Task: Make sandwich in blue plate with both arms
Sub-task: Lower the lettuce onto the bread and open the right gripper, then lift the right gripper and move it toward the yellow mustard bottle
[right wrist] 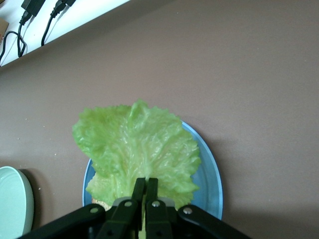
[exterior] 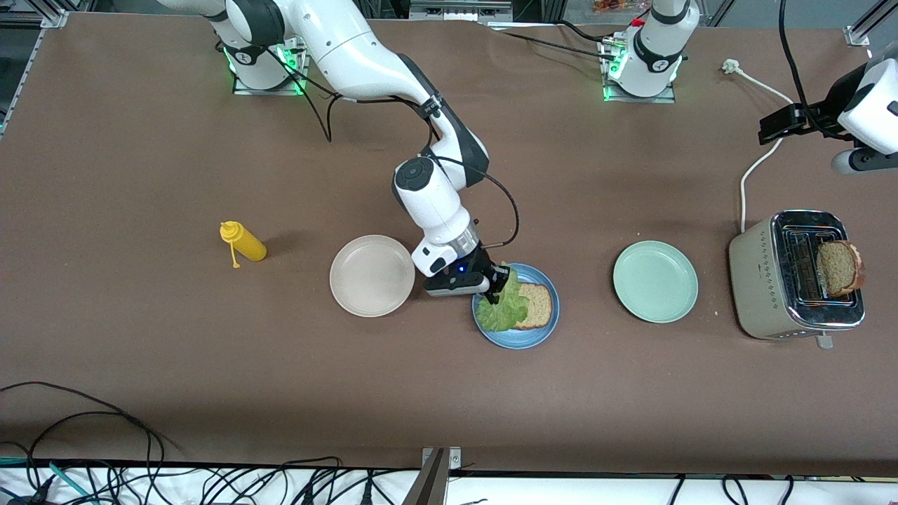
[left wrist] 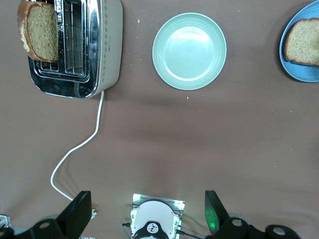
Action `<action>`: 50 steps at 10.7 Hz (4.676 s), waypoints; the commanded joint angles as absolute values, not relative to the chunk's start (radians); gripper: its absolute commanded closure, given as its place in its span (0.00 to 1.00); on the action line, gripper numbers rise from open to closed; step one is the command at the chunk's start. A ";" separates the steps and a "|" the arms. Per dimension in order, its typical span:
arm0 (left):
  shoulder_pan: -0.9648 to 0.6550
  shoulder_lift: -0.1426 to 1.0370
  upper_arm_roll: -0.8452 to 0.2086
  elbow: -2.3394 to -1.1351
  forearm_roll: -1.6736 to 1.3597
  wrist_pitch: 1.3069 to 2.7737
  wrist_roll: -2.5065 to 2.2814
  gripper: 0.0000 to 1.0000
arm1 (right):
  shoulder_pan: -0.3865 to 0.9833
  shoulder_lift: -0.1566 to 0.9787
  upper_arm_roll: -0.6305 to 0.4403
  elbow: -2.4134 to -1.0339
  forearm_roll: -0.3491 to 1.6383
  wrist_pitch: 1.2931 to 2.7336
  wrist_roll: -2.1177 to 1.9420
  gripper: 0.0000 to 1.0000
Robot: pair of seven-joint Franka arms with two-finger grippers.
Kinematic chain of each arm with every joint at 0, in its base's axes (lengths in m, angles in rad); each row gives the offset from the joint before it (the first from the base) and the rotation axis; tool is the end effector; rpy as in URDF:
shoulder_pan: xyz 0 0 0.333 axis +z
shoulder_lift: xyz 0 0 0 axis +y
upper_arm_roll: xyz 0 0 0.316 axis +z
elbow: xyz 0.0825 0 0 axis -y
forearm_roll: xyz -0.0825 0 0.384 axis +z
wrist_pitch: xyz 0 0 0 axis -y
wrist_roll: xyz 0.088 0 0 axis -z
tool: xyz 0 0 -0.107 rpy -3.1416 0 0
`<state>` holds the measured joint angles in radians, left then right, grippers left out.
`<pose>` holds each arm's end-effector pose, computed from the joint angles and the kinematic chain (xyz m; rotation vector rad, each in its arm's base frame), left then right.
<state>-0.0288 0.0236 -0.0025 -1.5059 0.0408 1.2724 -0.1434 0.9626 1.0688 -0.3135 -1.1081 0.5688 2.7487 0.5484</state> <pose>0.5280 -0.0113 0.6195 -3.0493 -0.1817 0.3880 0.5947 0.5520 0.2411 -2.6058 0.1481 -0.5688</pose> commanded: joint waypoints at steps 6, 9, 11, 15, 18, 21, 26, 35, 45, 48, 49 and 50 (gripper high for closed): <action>-0.028 0.040 -0.006 -1.471 0.069 1.249 -0.146 0.00 | 0.914 1.121 -0.209 -1.055 0.584 2.862 0.561 1.00; -0.026 0.040 -0.006 -1.470 0.068 1.249 -0.146 0.00 | 0.914 1.137 -0.207 -1.055 0.584 2.890 0.560 1.00; -0.026 0.040 -0.006 -1.470 0.069 1.249 -0.146 0.00 | 0.914 1.137 -0.207 -1.055 0.584 2.890 0.555 1.00; -0.026 0.040 -0.006 -1.471 0.069 1.249 -0.147 0.00 | 0.914 1.135 -0.206 -1.055 0.584 2.888 0.555 0.53; -0.026 0.040 -0.006 -1.470 0.069 1.249 -0.146 0.00 | 0.914 1.126 -0.206 -1.055 0.586 2.870 0.563 0.45; -0.026 0.040 -0.006 -1.471 0.069 1.249 -0.146 0.00 | 0.916 1.053 -0.218 -1.058 0.583 2.707 0.577 0.41; -0.028 0.040 -0.006 -1.470 0.069 1.249 -0.147 0.00 | 0.920 0.749 -0.284 -1.254 0.569 2.392 0.552 0.00; -0.025 0.040 -0.005 -1.471 0.069 1.249 -0.146 0.00 | 0.922 0.441 -0.561 -1.391 0.462 1.765 0.185 0.00; -0.025 0.040 -0.006 -1.471 0.069 1.249 -0.146 0.00 | 0.922 0.265 -0.854 -1.664 0.239 1.729 -0.481 0.00; -0.025 0.040 -0.006 -1.471 0.069 1.249 -0.146 0.00 | 0.922 0.262 -0.939 -1.776 0.241 1.843 -0.654 0.00; -0.023 0.040 -0.005 -1.471 0.069 1.249 -0.146 0.00 | 0.922 0.247 -0.955 -1.810 0.242 1.891 -0.717 0.00; -0.023 0.040 -0.005 -1.471 0.069 1.249 -0.146 0.00 | 0.922 0.229 -0.962 -1.837 0.247 1.929 -0.783 0.00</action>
<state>-0.0255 0.0243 0.0000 -1.5050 0.0409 1.2723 -0.1444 0.9039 0.2953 -0.9390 -1.7449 0.2575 1.8385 -0.6590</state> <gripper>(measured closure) 0.000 0.000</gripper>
